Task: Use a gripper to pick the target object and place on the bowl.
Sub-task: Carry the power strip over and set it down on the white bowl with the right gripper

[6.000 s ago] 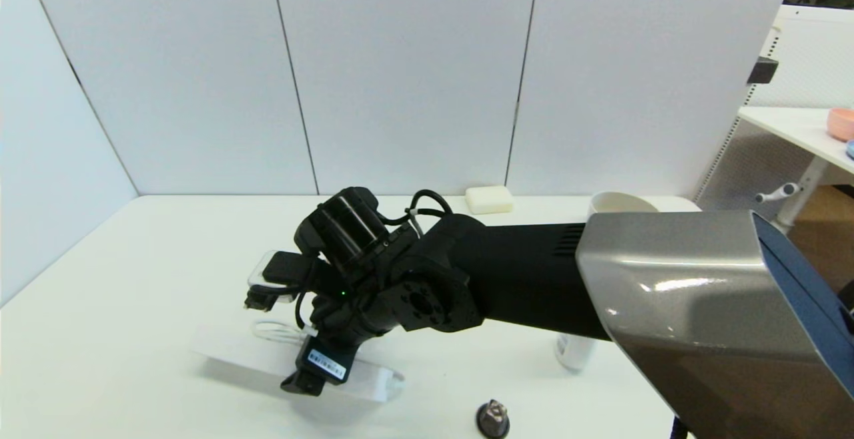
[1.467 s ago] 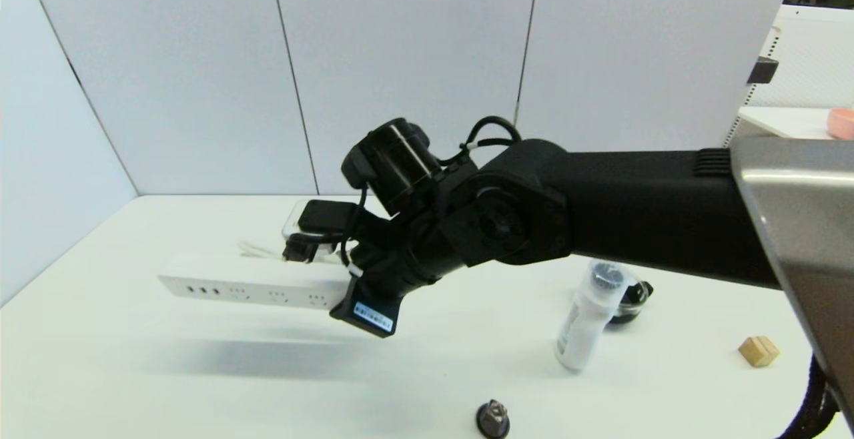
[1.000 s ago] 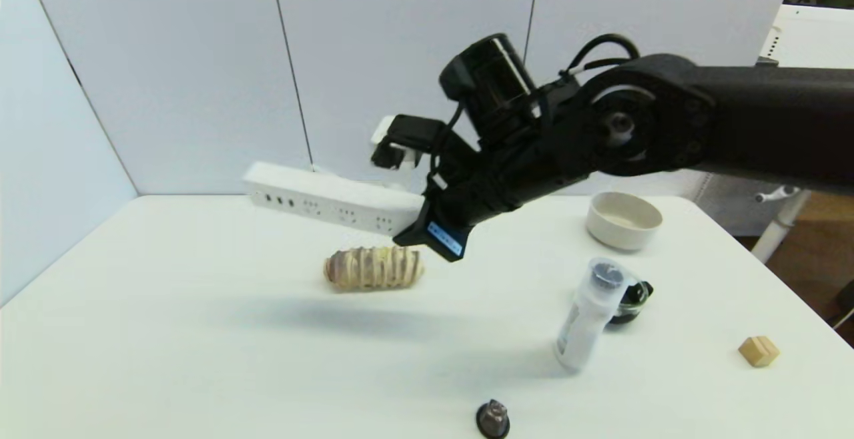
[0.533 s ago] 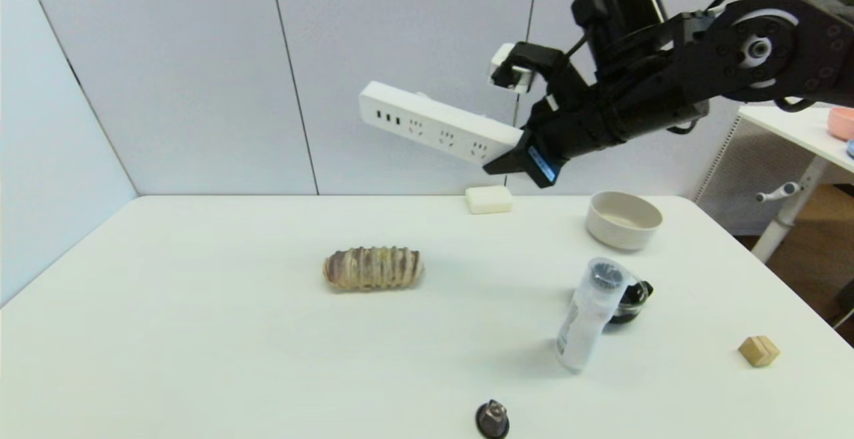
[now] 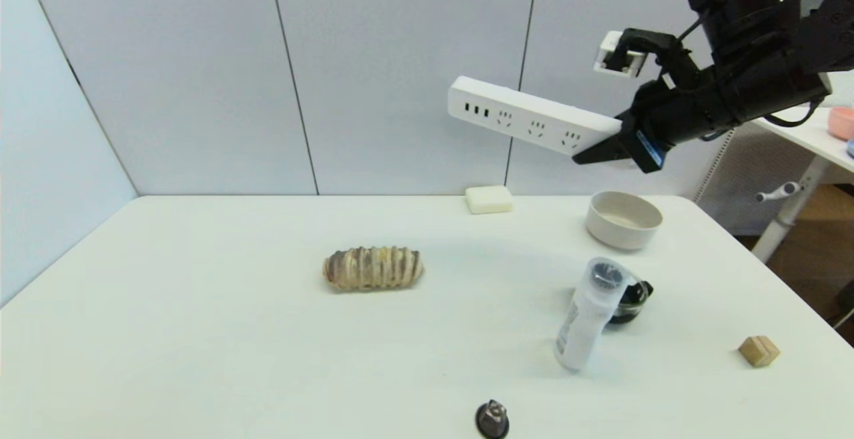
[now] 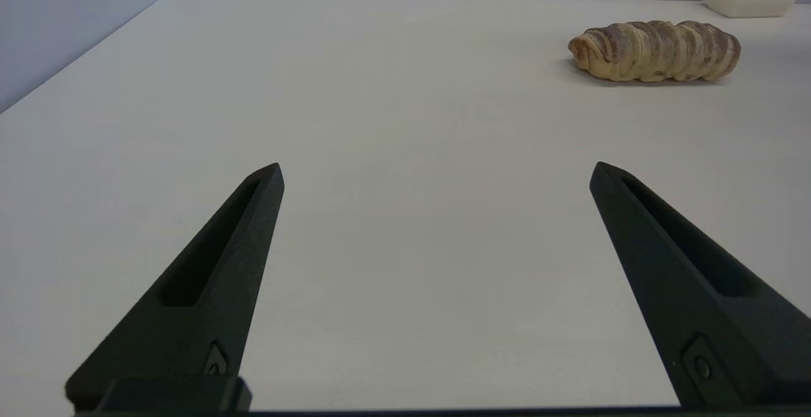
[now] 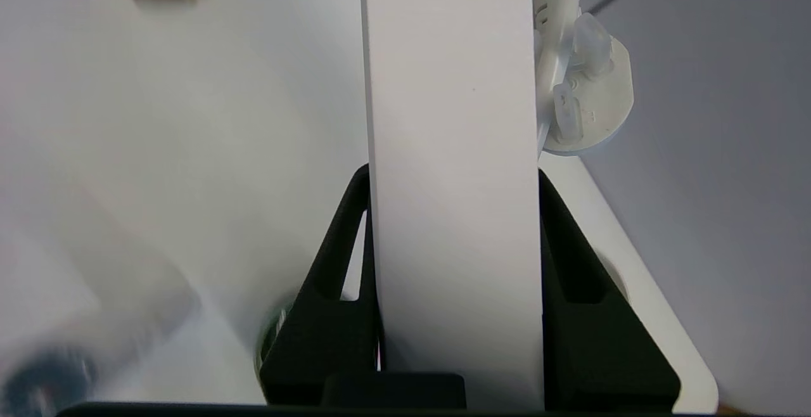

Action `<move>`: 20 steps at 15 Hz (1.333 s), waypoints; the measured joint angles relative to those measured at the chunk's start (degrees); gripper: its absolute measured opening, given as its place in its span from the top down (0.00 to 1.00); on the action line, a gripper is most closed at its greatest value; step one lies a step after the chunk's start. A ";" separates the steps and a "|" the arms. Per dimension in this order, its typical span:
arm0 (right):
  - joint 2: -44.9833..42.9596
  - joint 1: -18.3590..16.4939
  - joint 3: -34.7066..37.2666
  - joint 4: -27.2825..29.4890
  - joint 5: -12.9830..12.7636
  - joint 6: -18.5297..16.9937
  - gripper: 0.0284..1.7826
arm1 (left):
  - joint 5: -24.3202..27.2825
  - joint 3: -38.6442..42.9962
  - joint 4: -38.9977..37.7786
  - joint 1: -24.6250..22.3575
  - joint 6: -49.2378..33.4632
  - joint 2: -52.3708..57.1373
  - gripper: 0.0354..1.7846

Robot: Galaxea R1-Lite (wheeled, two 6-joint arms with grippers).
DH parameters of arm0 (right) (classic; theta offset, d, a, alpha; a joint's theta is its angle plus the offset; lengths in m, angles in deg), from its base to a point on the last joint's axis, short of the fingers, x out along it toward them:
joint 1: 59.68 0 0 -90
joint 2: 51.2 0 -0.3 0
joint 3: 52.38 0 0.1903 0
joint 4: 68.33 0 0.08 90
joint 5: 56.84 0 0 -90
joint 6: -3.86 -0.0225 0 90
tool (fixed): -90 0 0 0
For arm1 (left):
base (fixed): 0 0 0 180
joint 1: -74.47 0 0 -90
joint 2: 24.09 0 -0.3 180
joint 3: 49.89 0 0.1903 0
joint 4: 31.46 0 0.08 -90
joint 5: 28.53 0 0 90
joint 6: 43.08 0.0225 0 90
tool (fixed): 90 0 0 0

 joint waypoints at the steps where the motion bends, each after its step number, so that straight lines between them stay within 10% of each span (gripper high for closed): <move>1: -0.33 -1.68 0.01 1.44 0.41 1.65 0.66 | 0.00 0.00 0.00 0.00 0.00 0.00 0.04; 13: 0.78 -20.09 0.01 10.86 0.59 22.02 0.66 | 0.02 0.00 0.00 0.00 0.00 0.00 0.04; 20: 4.17 -22.24 -0.05 12.30 1.11 23.70 0.66 | 0.00 0.00 0.00 0.00 0.01 0.00 0.04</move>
